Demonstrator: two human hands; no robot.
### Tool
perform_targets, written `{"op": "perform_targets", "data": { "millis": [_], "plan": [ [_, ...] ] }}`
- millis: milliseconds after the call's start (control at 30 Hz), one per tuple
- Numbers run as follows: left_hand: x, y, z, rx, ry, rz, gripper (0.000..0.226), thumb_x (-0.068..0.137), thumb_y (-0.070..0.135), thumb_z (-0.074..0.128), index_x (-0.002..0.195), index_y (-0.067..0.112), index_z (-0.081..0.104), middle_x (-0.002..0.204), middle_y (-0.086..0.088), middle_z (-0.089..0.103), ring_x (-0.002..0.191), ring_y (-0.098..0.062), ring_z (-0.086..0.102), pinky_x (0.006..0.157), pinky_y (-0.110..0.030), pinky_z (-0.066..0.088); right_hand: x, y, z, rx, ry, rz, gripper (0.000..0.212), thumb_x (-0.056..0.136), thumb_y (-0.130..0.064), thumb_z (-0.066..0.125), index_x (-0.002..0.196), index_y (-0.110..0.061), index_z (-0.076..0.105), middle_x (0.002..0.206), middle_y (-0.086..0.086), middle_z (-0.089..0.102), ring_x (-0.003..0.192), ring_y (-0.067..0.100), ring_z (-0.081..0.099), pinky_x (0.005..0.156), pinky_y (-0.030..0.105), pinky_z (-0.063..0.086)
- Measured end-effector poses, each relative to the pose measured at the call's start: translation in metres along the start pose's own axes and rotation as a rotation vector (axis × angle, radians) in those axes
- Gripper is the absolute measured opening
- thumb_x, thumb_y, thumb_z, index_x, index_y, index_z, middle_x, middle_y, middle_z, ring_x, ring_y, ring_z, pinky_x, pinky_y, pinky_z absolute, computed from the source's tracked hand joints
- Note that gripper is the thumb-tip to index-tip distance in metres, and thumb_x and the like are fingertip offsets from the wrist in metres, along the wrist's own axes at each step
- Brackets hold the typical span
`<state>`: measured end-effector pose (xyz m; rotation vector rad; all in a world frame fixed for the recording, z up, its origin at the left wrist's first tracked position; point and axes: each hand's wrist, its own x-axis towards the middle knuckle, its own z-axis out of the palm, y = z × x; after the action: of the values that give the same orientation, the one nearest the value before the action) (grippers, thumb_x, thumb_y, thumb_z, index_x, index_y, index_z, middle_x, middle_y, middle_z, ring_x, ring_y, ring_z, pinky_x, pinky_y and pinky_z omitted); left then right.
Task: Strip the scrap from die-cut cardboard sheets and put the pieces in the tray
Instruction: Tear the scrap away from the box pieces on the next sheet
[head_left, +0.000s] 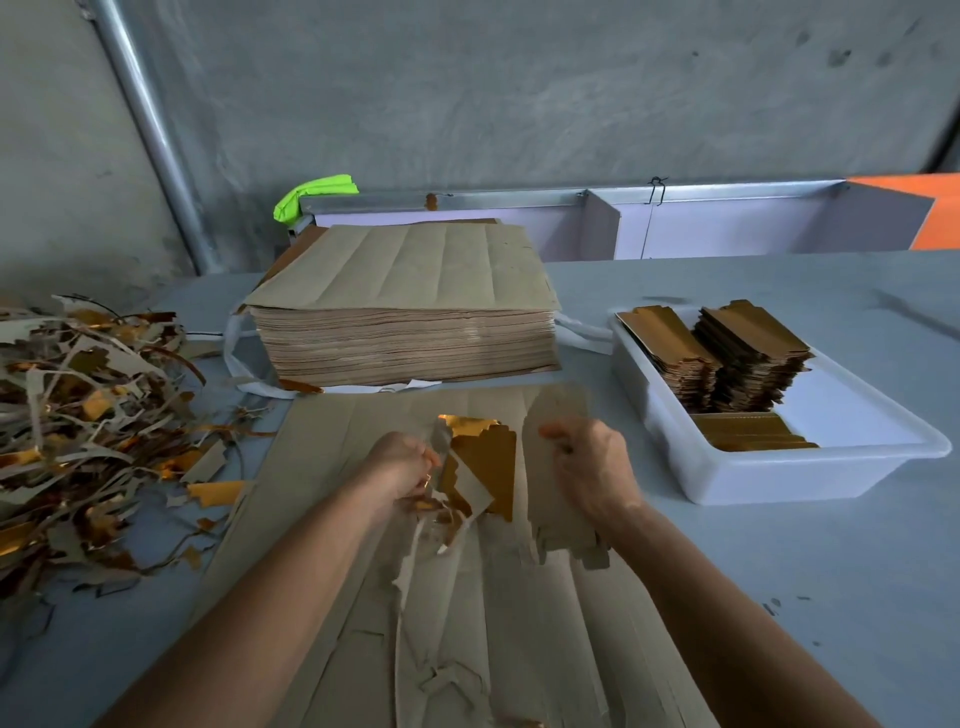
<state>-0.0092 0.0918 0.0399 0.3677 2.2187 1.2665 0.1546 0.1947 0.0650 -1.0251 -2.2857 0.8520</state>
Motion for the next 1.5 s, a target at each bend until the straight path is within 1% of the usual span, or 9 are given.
{"op": "perform_targets", "data": {
  "millis": [100, 200, 333, 433, 700, 900, 1100, 1333, 1500],
  "plan": [
    [0.002, 0.004, 0.007, -0.134, 0.069, -0.045, 0.021, 0.096, 0.025, 0.049, 0.087, 0.007, 0.055, 0.088, -0.012, 0.058, 0.073, -0.021, 0.057, 0.059, -0.031, 0.05, 0.001, -0.003, 0.01, -0.007, -0.043, 0.027, 0.038, 0.094, 0.003, 0.035, 0.114, -0.005, 0.066, 0.115, 0.014, 0.062, 0.088, 0.02, 0.058, 0.073, 0.022, 0.049],
    [0.003, 0.01, 0.017, 0.117, 0.136, 0.013, 0.044, 0.08, 0.054, 0.066, 0.07, 0.015, 0.047, 0.066, -0.002, 0.056, 0.055, -0.014, 0.053, 0.049, -0.021, 0.042, 0.001, -0.005, 0.016, -0.012, -0.064, 0.033, 0.031, 0.096, -0.005, 0.038, 0.108, -0.002, 0.067, 0.107, 0.013, 0.064, 0.078, 0.014, 0.052, 0.065, 0.02, 0.046],
    [0.005, 0.009, 0.032, 0.468, 0.114, 0.033, 0.031, 0.073, 0.02, 0.08, 0.076, 0.013, 0.05, 0.082, -0.002, 0.06, 0.063, -0.013, 0.051, 0.049, -0.022, 0.042, 0.001, -0.006, 0.016, -0.047, -0.068, 0.027, 0.03, 0.096, 0.0, 0.038, 0.104, 0.0, 0.067, 0.105, 0.013, 0.065, 0.081, 0.018, 0.057, 0.06, 0.018, 0.047],
    [0.008, 0.011, 0.034, 0.321, 0.082, -0.019, 0.024, 0.078, 0.003, 0.072, 0.069, 0.012, 0.051, 0.07, -0.006, 0.054, 0.063, -0.017, 0.051, 0.062, -0.029, 0.047, 0.003, -0.002, 0.012, -0.059, -0.076, 0.051, 0.027, 0.096, 0.0, 0.038, 0.094, 0.0, 0.065, 0.091, 0.01, 0.062, 0.076, 0.017, 0.058, 0.058, 0.02, 0.049],
    [-0.032, 0.018, 0.021, -0.141, -0.053, 0.172, 0.007, 0.09, 0.015, 0.062, 0.083, 0.014, 0.065, 0.082, -0.007, 0.064, 0.081, -0.024, 0.06, 0.075, -0.037, 0.049, 0.008, -0.005, 0.005, 0.0, -0.09, 0.05, 0.019, 0.098, -0.011, 0.042, 0.089, -0.005, 0.059, 0.081, 0.002, 0.055, 0.071, 0.011, 0.054, 0.052, 0.013, 0.038],
    [-0.065, 0.02, 0.03, -0.173, -0.262, 0.334, 0.019, 0.096, 0.026, 0.053, 0.091, 0.018, 0.07, 0.084, 0.002, 0.071, 0.077, -0.008, 0.063, 0.062, -0.01, 0.044, 0.0, -0.016, 0.007, 0.318, -0.141, 0.088, 0.037, 0.092, -0.045, 0.053, 0.085, -0.013, 0.069, 0.08, 0.001, 0.068, 0.07, 0.01, 0.063, 0.055, 0.017, 0.046],
    [-0.066, 0.015, 0.021, -0.187, -0.312, 0.276, 0.021, 0.098, 0.028, 0.048, 0.097, 0.025, 0.068, 0.097, 0.016, 0.064, 0.09, 0.005, 0.052, 0.075, -0.015, 0.037, -0.003, -0.008, 0.0, 0.425, -0.202, 0.152, 0.018, 0.089, -0.022, 0.062, 0.076, -0.013, 0.071, 0.079, 0.002, 0.067, 0.076, 0.016, 0.063, 0.064, 0.025, 0.049],
    [-0.039, 0.023, -0.011, -0.354, 0.184, 0.208, 0.03, 0.101, 0.013, 0.035, 0.084, 0.007, 0.06, 0.087, -0.014, 0.069, 0.055, -0.017, 0.056, 0.051, -0.026, 0.04, -0.001, 0.013, -0.007, 0.492, -0.147, 0.323, 0.019, 0.087, -0.001, 0.054, 0.069, -0.002, 0.061, 0.075, 0.015, 0.057, 0.06, 0.023, 0.057, 0.044, 0.026, 0.046],
    [-0.022, 0.011, -0.032, -0.297, 0.338, 0.145, 0.03, 0.101, 0.013, 0.036, 0.083, 0.004, 0.058, 0.076, -0.011, 0.066, 0.04, -0.011, 0.055, 0.046, -0.019, 0.044, -0.002, 0.019, -0.013, 0.72, -0.126, 0.443, 0.019, 0.092, -0.003, 0.053, 0.078, -0.014, 0.061, 0.082, 0.008, 0.06, 0.072, 0.02, 0.057, 0.055, 0.03, 0.051]
  ]
}}
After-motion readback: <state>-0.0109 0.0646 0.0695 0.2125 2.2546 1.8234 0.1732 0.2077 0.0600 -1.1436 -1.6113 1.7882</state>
